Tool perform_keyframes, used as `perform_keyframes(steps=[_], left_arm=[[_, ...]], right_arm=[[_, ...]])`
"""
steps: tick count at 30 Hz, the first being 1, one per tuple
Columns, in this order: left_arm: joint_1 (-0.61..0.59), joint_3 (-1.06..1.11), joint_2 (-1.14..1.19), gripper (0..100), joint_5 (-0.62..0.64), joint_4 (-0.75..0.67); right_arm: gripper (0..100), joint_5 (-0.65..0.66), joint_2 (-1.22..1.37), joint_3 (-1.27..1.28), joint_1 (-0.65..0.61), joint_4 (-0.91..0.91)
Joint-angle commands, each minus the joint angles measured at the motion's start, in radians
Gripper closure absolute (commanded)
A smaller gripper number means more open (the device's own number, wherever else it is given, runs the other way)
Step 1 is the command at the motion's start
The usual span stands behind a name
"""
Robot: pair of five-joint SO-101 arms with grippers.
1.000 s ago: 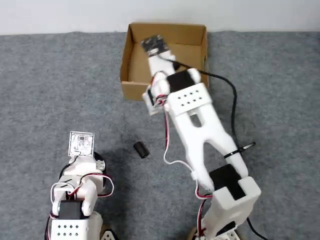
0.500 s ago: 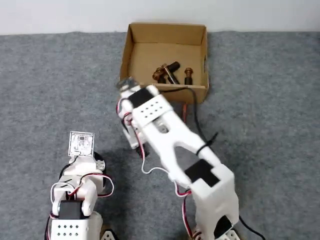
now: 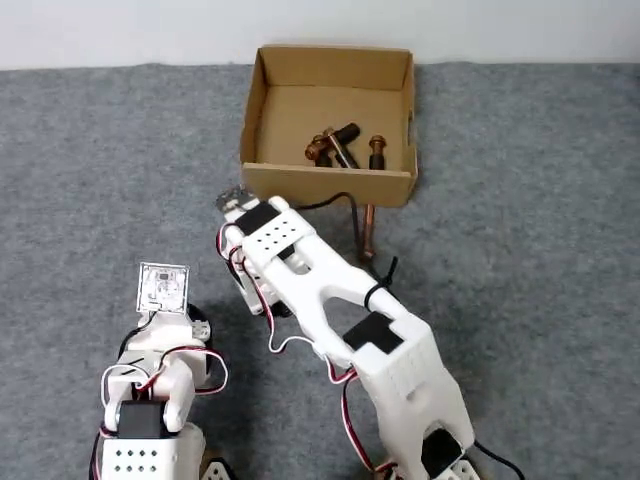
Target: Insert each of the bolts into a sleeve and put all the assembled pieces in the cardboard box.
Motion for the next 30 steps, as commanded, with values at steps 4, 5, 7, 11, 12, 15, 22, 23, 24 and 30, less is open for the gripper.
perform_keyframes(steps=[4,5,7,11,12,15,22,23,24,30], left_arm=[[-0.009,-0.005,-0.002,100,-0.009,0.002],[-0.009,-0.005,-0.002,100,-0.009,0.002],[-0.009,-0.005,-0.002,100,-0.009,0.002],[-0.009,-0.005,-0.003,100,-0.009,0.002],[-0.009,-0.005,-0.003,100,-0.009,0.002],[-0.009,-0.005,-0.003,100,-0.009,0.002],[-0.009,-0.005,-0.003,100,-0.009,0.002],[-0.009,-0.005,-0.003,100,-0.009,0.002],[-0.009,-0.005,-0.003,100,-0.009,0.002],[-0.009,-0.005,-0.005,100,-0.009,0.000]], right_arm=[[99.8,-0.002,0.025,-0.043,0.024,-0.059],[98.0,-0.002,0.019,-0.043,0.025,-0.058],[99.0,-0.002,-0.004,-0.043,0.025,-0.053],[99.1,-0.003,-0.094,-0.043,0.025,-0.036],[99.1,-0.005,-0.127,-0.041,0.025,-0.031],[99.1,-0.008,-0.229,-0.028,0.036,-0.030],[99.1,-0.025,-0.472,0.164,0.159,-0.041],[99.1,-0.043,-0.513,0.201,0.182,-0.045],[99.1,-0.063,-0.553,0.238,0.205,-0.054],[99.1,-0.129,-0.820,0.514,0.315,-0.148]])
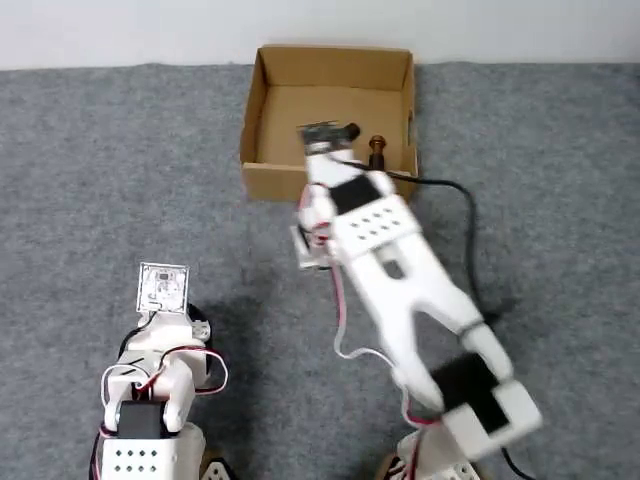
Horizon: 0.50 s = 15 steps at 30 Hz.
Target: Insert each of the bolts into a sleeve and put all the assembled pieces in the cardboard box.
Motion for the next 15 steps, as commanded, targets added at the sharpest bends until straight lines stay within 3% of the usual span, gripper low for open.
perform_keyframes(steps=[1,15], left_arm=[[-0.009,-0.005,-0.006,100,-0.009,0.000],[-0.009,-0.005,-0.006,100,-0.009,0.000]], right_arm=[[99.1,-0.026,-0.209,0.143,0.051,-0.065],[99.1,0.017,-0.926,0.718,0.297,-0.289]])
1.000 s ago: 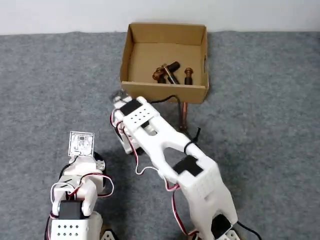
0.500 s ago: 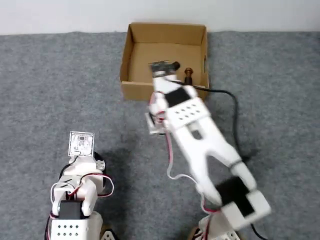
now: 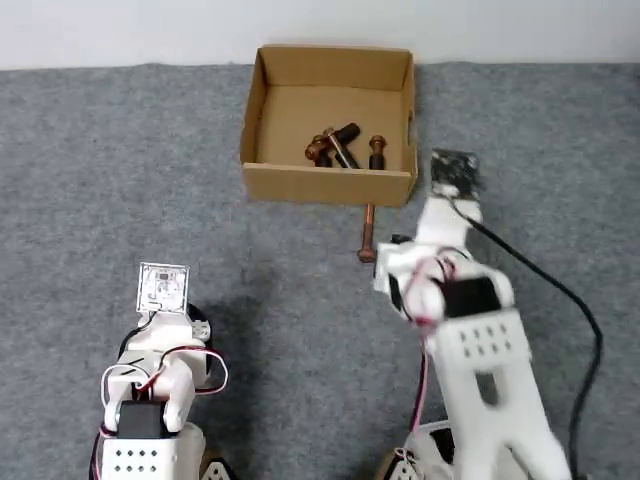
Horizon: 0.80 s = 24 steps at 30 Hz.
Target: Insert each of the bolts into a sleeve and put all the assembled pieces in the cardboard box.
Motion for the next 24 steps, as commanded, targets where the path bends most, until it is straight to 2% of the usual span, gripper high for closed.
perform_keyframes(steps=[1,9,16,20,24], left_arm=[[-0.009,-0.005,-0.006,100,-0.009,0.000],[-0.008,-0.005,-0.002,100,0.006,-0.041],[-0.002,-0.005,-0.006,99,0.198,-0.035],[0.017,-0.005,-0.008,99,0.198,-0.044],[0.043,-0.007,-0.008,99,0.199,-0.118]], right_arm=[[99.1,0.043,-0.174,0.074,0.051,-0.028],[99.1,0.057,-0.466,0.249,0.131,-0.012],[99.1,0.055,-0.730,0.387,0.134,0.127],[99.1,0.055,-0.855,0.396,0.136,0.197],[99.1,0.051,-0.937,0.396,0.185,0.263]])
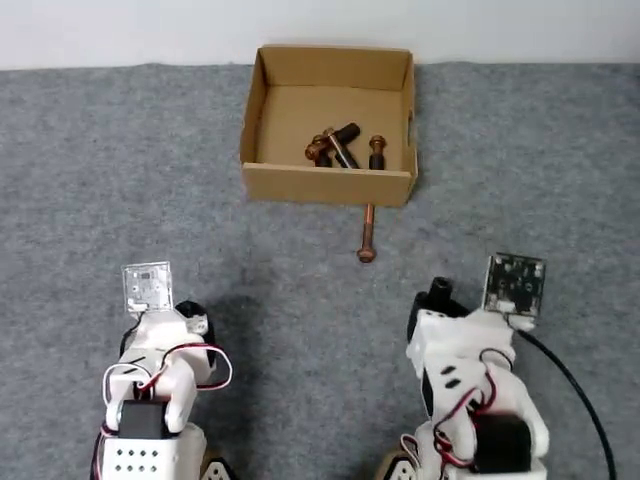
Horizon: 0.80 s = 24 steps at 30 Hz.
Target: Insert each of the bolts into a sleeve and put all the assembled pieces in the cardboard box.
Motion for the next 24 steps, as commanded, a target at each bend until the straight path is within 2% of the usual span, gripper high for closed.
perform_keyframes(steps=[1,4,10,12,15,24], left_arm=[[0.012,-0.018,-0.008,99,0.011,-0.080],[0.037,-0.111,-0.002,99,0.011,-0.114],[0.210,-0.360,0.011,99,-0.060,-0.130],[0.229,-0.401,0.068,99,-0.061,-0.153],[0.227,-0.492,0.256,99,-0.072,-0.178],[0.236,-0.960,1.011,99,-0.078,-0.195]], right_arm=[[99.1,0.006,-0.064,-0.005,0.064,0.022],[99.1,0.006,-0.104,0.012,0.093,0.012],[99.1,0.009,-0.116,0.014,0.096,-0.001],[99.1,0.009,-0.116,0.014,0.096,-0.001],[99.1,0.011,-0.116,0.021,0.096,-0.010],[99.1,0.011,-0.114,0.029,0.096,-0.022]])
